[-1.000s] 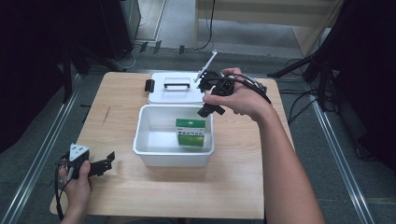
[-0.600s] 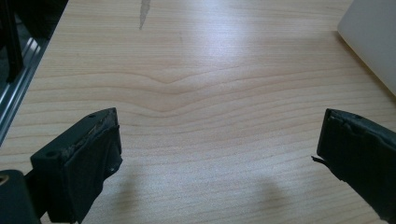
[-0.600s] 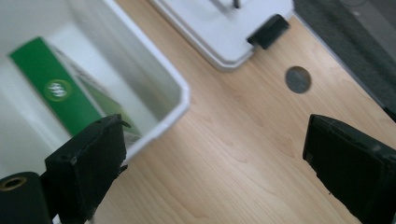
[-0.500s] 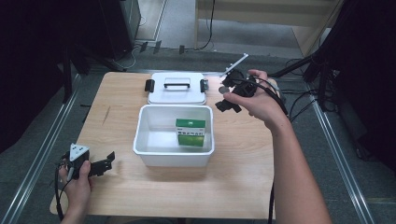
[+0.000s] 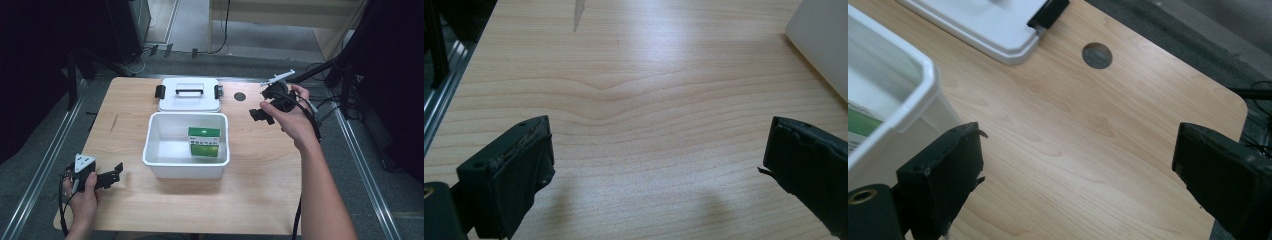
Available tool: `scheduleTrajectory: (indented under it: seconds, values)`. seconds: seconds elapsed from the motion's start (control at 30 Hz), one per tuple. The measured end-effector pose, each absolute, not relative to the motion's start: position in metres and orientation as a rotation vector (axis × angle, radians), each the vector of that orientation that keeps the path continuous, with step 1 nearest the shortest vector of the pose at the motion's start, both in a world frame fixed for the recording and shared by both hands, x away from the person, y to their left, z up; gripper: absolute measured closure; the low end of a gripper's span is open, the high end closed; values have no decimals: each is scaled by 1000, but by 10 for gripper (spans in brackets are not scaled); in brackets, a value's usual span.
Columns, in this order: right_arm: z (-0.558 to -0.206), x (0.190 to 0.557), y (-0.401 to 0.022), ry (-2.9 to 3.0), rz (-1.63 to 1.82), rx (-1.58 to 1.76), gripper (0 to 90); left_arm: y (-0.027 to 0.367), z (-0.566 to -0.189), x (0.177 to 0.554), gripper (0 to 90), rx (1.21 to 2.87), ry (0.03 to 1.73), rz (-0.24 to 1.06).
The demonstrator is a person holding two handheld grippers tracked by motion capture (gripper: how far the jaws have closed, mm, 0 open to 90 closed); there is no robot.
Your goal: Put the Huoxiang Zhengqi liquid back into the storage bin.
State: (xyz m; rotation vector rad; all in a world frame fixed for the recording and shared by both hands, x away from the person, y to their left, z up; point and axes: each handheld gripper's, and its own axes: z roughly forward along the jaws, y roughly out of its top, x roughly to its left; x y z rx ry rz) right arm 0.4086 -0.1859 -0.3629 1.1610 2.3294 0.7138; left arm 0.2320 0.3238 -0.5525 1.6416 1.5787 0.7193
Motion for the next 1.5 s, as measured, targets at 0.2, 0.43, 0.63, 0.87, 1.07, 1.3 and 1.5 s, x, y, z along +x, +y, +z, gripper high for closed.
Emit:
scheduleTrajectory:
  seconds: [0.2,0.43,0.63,0.87,1.07,1.3,1.5]
  values:
    - [-379,403,-203,2283,710,1199,61,324,-553,232,6,1639,1579,720]
    - [-398,395,-220,2245,732,1244,61,324,-552,232,6,1640,1581,720]
    - [-416,387,-238,2201,775,1275,61,324,-552,232,6,1640,1580,720]
    - [-438,370,-258,2105,813,1307,61,324,-552,232,6,1639,1580,721]
    - [-457,356,-270,2065,830,1323,46,324,-552,232,6,1639,1579,722]
    - [-479,337,-290,1995,911,1367,8,324,-552,231,6,1640,1580,718]
    - [-498,319,-307,1938,943,1413,0,324,-552,231,6,1641,1580,718]
